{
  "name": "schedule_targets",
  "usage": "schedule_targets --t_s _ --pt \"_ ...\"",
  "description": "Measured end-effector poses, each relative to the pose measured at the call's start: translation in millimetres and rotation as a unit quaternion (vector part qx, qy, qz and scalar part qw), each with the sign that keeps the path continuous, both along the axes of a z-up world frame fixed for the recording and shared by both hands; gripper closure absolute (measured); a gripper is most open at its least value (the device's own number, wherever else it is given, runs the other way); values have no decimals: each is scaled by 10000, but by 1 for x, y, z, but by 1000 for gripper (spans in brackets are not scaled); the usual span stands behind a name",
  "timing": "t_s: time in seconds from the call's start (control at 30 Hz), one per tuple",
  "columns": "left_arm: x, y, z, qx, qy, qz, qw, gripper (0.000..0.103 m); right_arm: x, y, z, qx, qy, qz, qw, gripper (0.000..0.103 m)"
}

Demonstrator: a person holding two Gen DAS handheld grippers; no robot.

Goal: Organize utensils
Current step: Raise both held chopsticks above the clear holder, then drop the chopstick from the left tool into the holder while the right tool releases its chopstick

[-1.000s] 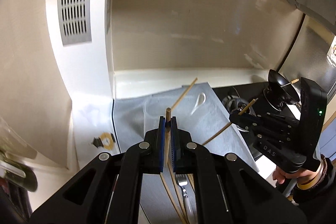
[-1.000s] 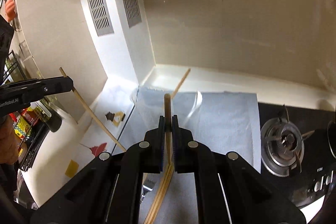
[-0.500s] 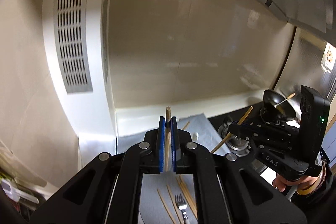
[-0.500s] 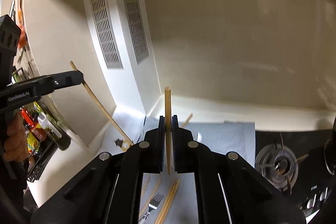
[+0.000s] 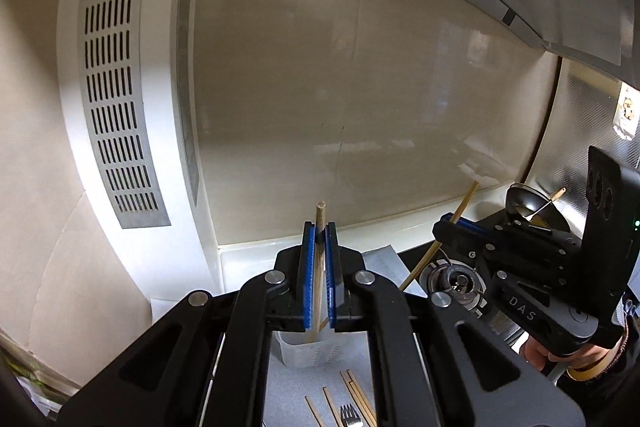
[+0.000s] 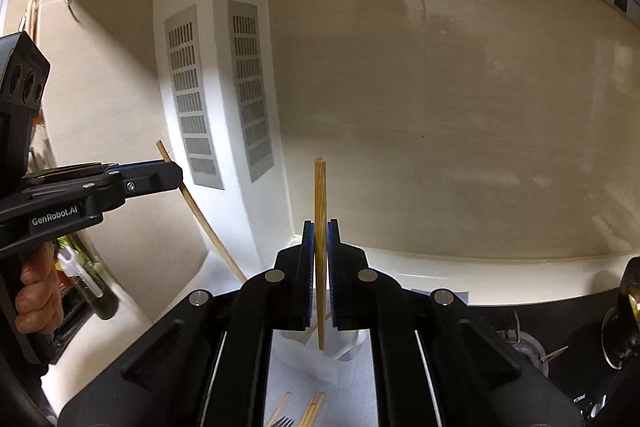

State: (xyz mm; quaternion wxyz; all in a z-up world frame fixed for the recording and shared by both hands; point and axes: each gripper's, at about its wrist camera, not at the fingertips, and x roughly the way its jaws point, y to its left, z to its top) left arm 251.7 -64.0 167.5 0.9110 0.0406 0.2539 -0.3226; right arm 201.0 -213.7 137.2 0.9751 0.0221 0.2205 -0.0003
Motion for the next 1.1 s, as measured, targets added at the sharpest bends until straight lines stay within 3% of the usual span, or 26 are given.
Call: schedule_targets --t_s 0.8,0.9,0.97,1.0,1.03,1.1 --pt "51 -21 -96 643 800 292 9943 98 34 -12 -76 367 769 -114 9963 96" --pt "56 -21 -109 675 1034 302 9919 98 34 -11 -85 332 901 -138 9953 91" --pt "60 -18 -121 692 1314 340 9883 86 33 -9 -93 313 1076 -169 9936 74" --pt "59 -14 -126 721 1389 425 9868 64 30 -9 -97 303 1134 -224 9928 58" --pt "58 -11 -128 735 1373 519 9864 37 28 -9 -99 313 1176 -248 9923 49" --pt "50 -2 -131 745 1251 761 9864 19 23 -9 -106 452 1332 -213 9898 44"
